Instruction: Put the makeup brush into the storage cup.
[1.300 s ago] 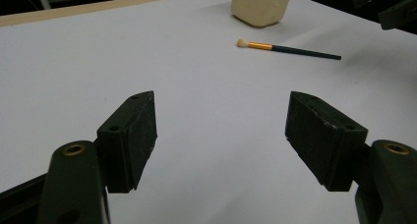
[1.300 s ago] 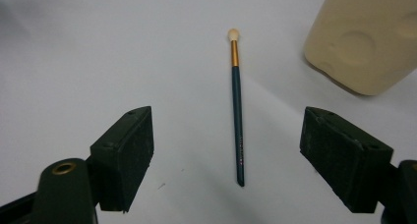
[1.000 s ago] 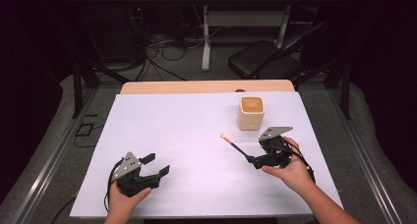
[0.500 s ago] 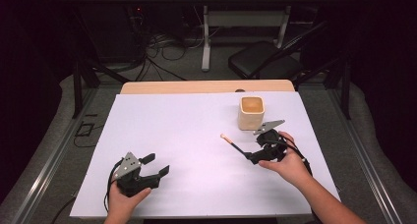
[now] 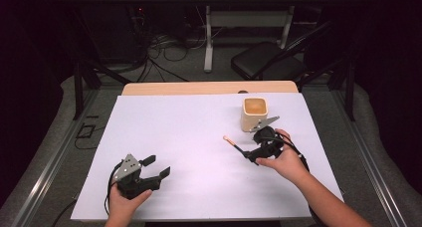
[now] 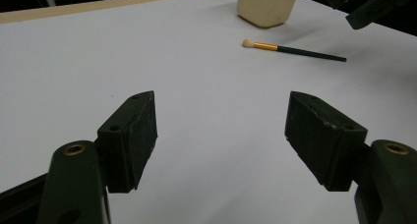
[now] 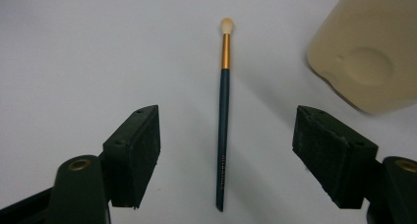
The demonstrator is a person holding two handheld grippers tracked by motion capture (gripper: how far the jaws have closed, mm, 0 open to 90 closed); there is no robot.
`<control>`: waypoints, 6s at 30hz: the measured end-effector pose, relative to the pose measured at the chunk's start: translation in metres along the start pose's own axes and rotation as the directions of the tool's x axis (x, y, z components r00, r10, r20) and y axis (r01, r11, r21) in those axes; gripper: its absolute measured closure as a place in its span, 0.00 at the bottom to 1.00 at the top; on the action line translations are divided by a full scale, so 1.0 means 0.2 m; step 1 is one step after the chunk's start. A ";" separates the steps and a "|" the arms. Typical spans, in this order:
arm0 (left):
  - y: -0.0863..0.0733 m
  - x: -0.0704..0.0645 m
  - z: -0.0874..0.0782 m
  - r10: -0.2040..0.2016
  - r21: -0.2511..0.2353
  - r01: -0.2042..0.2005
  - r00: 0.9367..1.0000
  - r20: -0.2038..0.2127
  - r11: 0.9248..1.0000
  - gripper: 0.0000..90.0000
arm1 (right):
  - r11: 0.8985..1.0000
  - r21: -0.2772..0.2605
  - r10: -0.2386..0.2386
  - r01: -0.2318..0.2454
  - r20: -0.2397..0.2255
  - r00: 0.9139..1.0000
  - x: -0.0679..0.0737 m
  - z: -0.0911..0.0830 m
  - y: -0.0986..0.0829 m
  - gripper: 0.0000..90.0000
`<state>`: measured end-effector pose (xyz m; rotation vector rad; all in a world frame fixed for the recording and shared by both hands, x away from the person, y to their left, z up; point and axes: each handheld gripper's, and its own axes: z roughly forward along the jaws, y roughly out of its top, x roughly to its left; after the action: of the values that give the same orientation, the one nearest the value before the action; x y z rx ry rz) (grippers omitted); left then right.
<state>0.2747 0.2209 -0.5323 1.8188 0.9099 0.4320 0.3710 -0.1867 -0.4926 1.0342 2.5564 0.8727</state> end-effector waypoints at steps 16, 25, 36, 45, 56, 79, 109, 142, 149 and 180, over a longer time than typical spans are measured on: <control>0.00 0.02 -0.01 -0.029 -0.006 0.029 0.999 -0.018 1.000 0.32 | 0.998 0.052 -0.031 0.032 -0.014 0.999 0.01 0.02 0.10 0.35; 0.00 0.02 -0.01 -0.030 -0.011 0.029 0.999 -0.036 1.000 0.32 | 0.993 0.098 -0.059 0.059 -0.002 0.998 0.01 0.03 0.18 0.44; 0.00 0.02 -0.02 -0.007 -0.005 0.007 0.999 -0.043 1.000 0.32 | 0.985 0.146 -0.092 0.091 0.004 0.996 0.02 0.07 0.25 0.47; 0.00 0.03 -0.02 -0.012 -0.004 0.012 0.999 -0.041 1.000 0.33 | 0.979 0.189 -0.083 0.081 0.005 0.997 0.02 0.10 0.27 0.50; 0.00 0.03 -0.02 -0.022 -0.005 0.022 0.999 -0.046 1.000 0.33 | 0.971 0.233 -0.064 0.062 0.000 0.998 -0.01 0.13 0.26 0.57; 0.00 0.04 -0.02 -0.031 -0.002 0.031 0.999 -0.031 1.000 0.34 | 0.959 0.269 -0.100 0.090 0.022 0.995 0.05 0.24 0.30 0.67; -0.01 0.02 0.00 0.000 0.016 0.001 1.000 -0.016 1.000 0.35 | 0.931 0.357 -0.086 0.079 0.003 0.996 0.05 0.37 0.34 0.78; -0.01 0.01 0.00 0.011 0.024 -0.011 1.000 -0.011 1.000 0.35 | 0.916 0.397 -0.058 0.053 0.001 0.998 0.02 0.44 0.35 0.81; -0.01 0.01 0.00 0.014 0.026 -0.014 1.000 -0.011 1.000 0.35 | 0.916 0.398 -0.053 0.047 0.004 0.999 0.01 0.46 0.35 0.82; -0.01 0.01 0.00 0.017 0.032 -0.017 1.000 -0.008 0.999 0.35 | 0.898 0.440 -0.031 0.025 0.006 0.999 0.00 0.48 0.34 0.90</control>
<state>0.2759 0.2221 -0.5342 1.8565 0.9128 0.4382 0.4495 -0.1065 -0.5265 1.1045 2.8185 0.2719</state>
